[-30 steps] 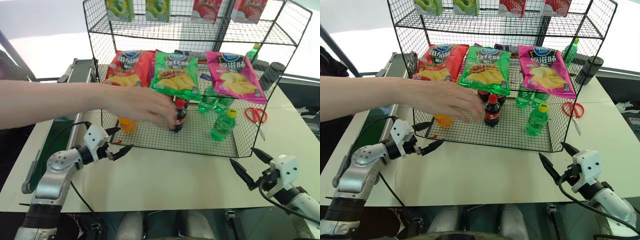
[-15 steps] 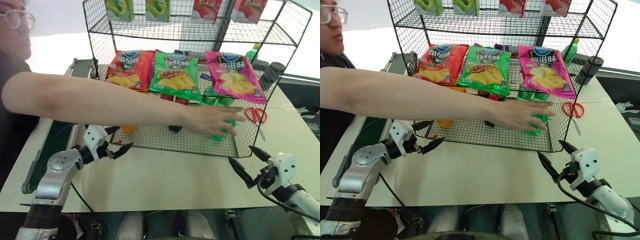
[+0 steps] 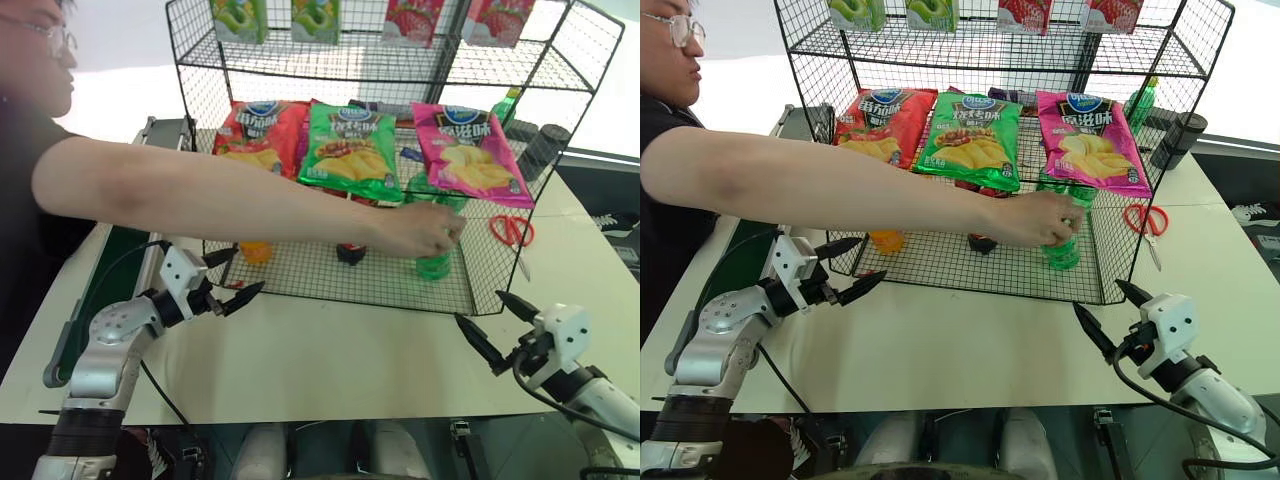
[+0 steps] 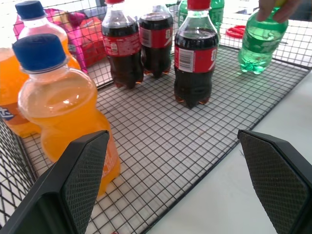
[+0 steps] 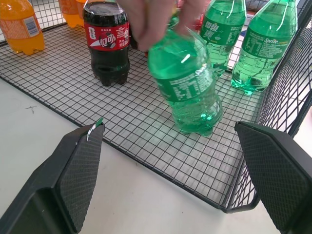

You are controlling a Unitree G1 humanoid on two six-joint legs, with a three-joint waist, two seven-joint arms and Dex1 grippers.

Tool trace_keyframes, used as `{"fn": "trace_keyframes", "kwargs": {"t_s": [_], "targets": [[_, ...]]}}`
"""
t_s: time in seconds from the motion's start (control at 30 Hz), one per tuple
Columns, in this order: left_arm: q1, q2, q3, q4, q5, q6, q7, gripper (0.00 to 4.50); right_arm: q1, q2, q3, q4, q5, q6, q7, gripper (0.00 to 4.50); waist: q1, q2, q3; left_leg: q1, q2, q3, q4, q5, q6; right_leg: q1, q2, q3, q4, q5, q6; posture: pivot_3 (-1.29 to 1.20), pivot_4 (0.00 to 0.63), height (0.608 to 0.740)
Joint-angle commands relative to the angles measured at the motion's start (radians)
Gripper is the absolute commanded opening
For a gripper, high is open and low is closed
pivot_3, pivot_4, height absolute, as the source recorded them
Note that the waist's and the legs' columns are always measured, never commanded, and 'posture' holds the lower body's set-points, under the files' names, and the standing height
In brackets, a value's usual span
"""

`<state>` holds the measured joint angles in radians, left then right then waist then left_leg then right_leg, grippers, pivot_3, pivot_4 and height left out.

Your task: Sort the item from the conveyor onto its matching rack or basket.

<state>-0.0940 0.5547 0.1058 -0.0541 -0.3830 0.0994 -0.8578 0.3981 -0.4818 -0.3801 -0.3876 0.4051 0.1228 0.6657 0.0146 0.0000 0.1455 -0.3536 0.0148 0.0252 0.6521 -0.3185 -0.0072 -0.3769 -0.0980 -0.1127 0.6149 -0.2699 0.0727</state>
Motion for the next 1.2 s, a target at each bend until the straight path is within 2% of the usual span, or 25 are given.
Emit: {"fn": "trace_keyframes", "kwargs": {"t_s": [0.03, 0.83, 1.2], "targets": [[-0.013, -0.001, 0.033, -0.013, -0.01, -0.019, 0.012, 4.5, -0.003, -0.009, -0.01, -0.012, 0.001, -0.018, 0.001, 4.45, 0.001, 0.0, 0.0, 0.0, 0.0, 0.0, 0.0, 0.0, 0.0, 0.0, 0.0, 0.0, 0.0, 0.0, 0.0, 0.0, 0.15, 0.732], [-0.03, 0.002, 0.036, -0.044, -0.033, 0.059, 0.054, 4.5, -0.043, -0.036, 0.019, -0.058, 0.018, 0.042, 0.008, 4.45, 0.0, 0.0, 0.0, 0.0, 0.0, 0.0, 0.0, 0.0, 0.0, 0.0, 0.0, 0.0, 0.0, 0.0, 0.0, 0.0, 0.15, 0.732], [-0.015, -0.034, 0.115, -0.055, -0.051, 0.066, 0.169, 4.5, -0.209, -0.049, 0.193, -0.14, 0.005, 0.138, -0.004, 4.45, -0.001, -0.001, 0.0, 0.0, 0.0, 0.0, 0.0, 0.0, 0.0, 0.0, 0.0, 0.0, 0.0, 0.0, 0.0, 0.0, 0.15, 0.732]]}}
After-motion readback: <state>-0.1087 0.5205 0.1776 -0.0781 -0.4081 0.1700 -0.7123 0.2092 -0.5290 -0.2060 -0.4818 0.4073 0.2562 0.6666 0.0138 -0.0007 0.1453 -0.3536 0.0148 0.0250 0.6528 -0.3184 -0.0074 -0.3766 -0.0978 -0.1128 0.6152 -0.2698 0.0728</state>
